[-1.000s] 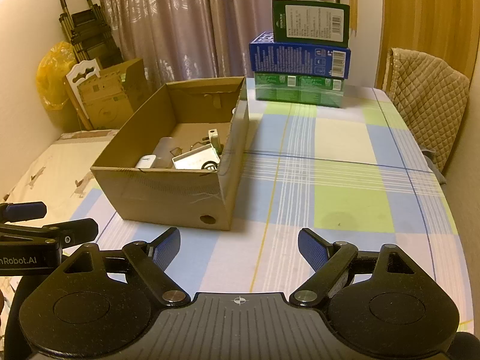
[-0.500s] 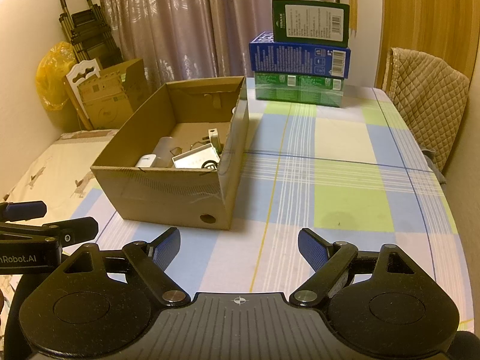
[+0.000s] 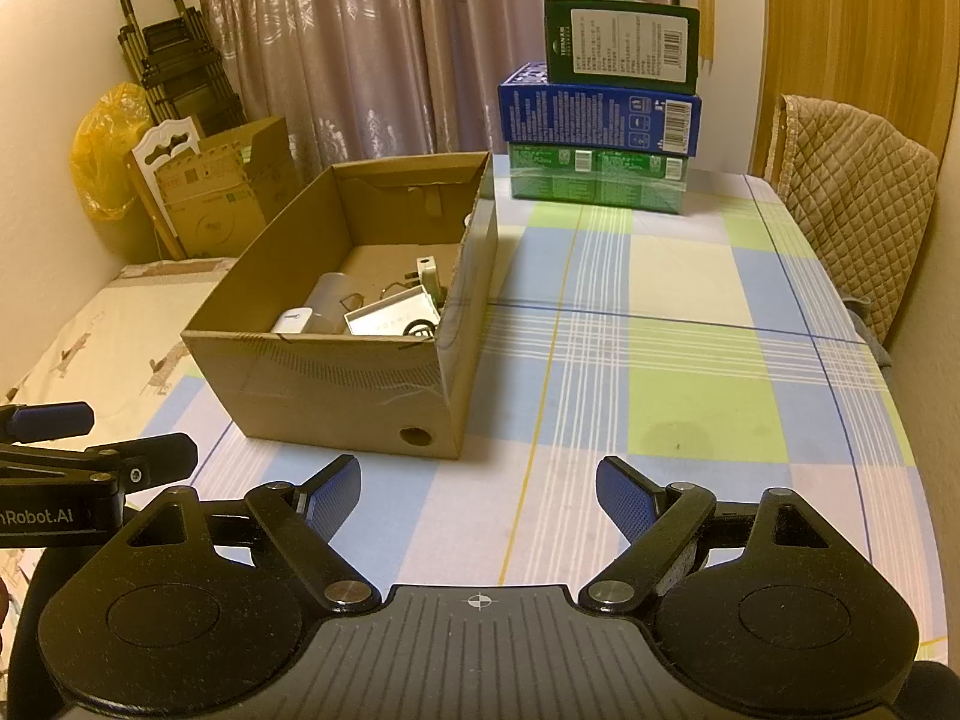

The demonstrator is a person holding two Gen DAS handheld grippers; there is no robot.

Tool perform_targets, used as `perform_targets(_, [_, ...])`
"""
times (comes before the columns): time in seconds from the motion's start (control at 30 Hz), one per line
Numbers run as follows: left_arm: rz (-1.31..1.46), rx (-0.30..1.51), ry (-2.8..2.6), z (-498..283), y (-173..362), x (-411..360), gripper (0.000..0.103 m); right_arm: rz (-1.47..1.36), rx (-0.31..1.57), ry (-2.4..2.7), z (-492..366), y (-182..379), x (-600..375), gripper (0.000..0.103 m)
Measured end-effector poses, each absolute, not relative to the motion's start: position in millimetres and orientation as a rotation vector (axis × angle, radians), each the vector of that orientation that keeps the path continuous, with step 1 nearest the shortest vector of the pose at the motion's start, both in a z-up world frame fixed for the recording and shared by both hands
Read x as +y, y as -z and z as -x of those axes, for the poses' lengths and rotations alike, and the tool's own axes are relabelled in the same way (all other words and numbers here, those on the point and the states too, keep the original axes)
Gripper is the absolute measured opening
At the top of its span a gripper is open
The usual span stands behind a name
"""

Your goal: Organize rigid objects

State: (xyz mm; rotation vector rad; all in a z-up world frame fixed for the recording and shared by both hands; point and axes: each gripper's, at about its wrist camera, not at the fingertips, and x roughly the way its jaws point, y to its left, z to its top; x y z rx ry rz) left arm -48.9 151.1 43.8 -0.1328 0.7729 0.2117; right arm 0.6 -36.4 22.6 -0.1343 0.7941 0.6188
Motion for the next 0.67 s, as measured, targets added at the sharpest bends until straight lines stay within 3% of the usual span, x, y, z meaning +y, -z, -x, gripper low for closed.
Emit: perform_targets(0.67, [0.159,0.770,-0.188,47.5,-40.0,151.6,0.098,0.134,0.792,-0.618,-0.6,-22.4,-35.8,0.083])
